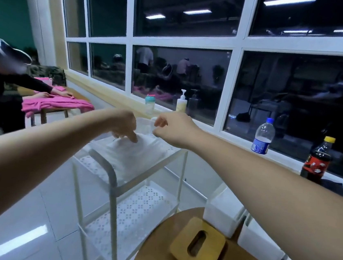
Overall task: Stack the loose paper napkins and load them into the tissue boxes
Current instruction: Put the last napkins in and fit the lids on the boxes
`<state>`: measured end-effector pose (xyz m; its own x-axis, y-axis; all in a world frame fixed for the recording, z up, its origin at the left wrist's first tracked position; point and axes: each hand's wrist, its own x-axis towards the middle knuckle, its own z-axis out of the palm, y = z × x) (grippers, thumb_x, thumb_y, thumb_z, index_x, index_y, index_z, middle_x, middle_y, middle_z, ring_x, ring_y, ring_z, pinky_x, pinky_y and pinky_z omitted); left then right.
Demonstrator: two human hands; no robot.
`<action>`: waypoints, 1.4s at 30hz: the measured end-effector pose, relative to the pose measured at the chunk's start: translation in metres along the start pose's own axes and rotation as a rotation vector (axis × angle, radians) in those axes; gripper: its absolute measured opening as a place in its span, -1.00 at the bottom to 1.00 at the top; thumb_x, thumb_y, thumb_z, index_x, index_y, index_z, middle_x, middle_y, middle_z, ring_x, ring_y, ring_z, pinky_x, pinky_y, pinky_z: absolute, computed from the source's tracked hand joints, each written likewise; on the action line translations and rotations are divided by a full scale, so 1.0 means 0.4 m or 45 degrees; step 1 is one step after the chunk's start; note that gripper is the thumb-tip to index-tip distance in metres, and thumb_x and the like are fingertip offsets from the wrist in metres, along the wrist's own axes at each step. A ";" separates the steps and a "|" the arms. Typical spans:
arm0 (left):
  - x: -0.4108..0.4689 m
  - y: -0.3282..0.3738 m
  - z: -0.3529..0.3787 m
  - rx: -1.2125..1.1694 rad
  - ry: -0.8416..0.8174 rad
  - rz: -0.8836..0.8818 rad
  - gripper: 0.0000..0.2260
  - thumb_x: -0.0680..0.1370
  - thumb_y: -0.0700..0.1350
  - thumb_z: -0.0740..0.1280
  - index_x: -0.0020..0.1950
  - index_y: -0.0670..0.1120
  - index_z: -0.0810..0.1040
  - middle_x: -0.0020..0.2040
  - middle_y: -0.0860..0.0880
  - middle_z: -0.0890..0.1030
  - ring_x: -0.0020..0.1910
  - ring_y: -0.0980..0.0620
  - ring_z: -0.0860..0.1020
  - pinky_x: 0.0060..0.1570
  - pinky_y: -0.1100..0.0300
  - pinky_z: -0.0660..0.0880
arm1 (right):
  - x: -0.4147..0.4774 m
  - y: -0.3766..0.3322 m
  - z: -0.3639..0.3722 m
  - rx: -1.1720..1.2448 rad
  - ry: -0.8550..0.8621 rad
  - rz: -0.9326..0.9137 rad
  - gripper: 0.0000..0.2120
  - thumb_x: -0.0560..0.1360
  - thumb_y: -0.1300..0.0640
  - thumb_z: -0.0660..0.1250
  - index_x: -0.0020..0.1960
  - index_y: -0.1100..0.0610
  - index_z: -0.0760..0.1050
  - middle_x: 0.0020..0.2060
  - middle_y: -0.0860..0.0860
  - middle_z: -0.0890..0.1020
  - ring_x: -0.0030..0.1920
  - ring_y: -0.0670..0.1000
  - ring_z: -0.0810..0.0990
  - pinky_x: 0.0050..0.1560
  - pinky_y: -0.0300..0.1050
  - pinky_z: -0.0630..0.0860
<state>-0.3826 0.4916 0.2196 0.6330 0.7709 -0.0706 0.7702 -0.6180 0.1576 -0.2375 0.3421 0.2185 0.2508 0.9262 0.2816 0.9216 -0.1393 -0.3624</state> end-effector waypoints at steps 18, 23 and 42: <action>-0.073 0.039 -0.081 -0.272 0.209 0.042 -0.70 0.43 0.02 0.66 0.08 0.05 0.67 -0.02 -0.02 0.72 -0.09 -0.04 0.69 -0.26 0.16 0.56 | -0.015 0.049 0.019 0.369 0.099 0.103 -0.24 0.51 -0.13 0.56 0.60 0.00 0.32 0.37 -0.05 0.52 0.32 0.02 0.55 0.22 -0.06 0.51; -0.145 0.087 -0.167 -0.624 0.306 0.209 -0.75 0.43 -0.12 0.66 0.03 -0.01 0.70 -0.03 -0.09 0.76 -0.02 -0.12 0.73 0.05 -0.05 0.71 | -0.031 0.060 -0.019 0.869 0.098 0.154 -0.28 0.46 -0.09 0.64 0.49 0.03 0.37 0.28 -0.01 0.64 0.24 -0.01 0.63 0.19 -0.09 0.55; -0.002 0.694 0.224 -1.311 -0.135 0.431 -0.81 0.51 -0.21 0.61 0.05 -0.16 0.67 -0.10 -0.09 0.72 -0.11 -0.05 0.66 -0.09 0.12 0.62 | -0.439 0.602 -0.181 0.985 0.529 0.654 -0.80 0.53 0.17 0.57 0.11 0.22 0.71 -0.05 0.09 0.80 -0.08 0.05 0.77 -0.18 -0.14 0.67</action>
<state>-0.1622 0.3057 0.1752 0.8417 0.5372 0.0549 0.1514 -0.3324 0.9309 -0.0384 0.1204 0.1461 0.7810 0.6028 0.1632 0.2659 -0.0846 -0.9603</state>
